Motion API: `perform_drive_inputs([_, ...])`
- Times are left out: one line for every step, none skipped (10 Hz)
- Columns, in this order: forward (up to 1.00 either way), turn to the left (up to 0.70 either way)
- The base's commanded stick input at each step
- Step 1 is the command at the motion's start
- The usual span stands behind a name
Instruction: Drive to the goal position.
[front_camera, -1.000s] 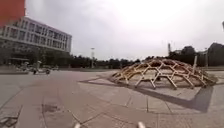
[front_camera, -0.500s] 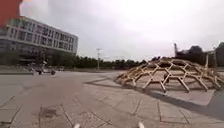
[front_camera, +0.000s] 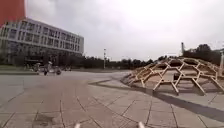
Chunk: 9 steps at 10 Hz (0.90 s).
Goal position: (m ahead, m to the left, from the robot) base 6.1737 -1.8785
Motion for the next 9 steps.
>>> perform_drive_inputs([0.50,0.25])
perform_drive_inputs([0.50,0.25])
perform_drive_inputs([0.50,0.25])
perform_drive_inputs([0.50,0.25])
perform_drive_inputs([0.50,0.25])
perform_drive_inputs([0.50,0.25])
perform_drive_inputs([0.50,0.25])
perform_drive_inputs([0.50,0.25])
perform_drive_inputs([0.50,0.25])
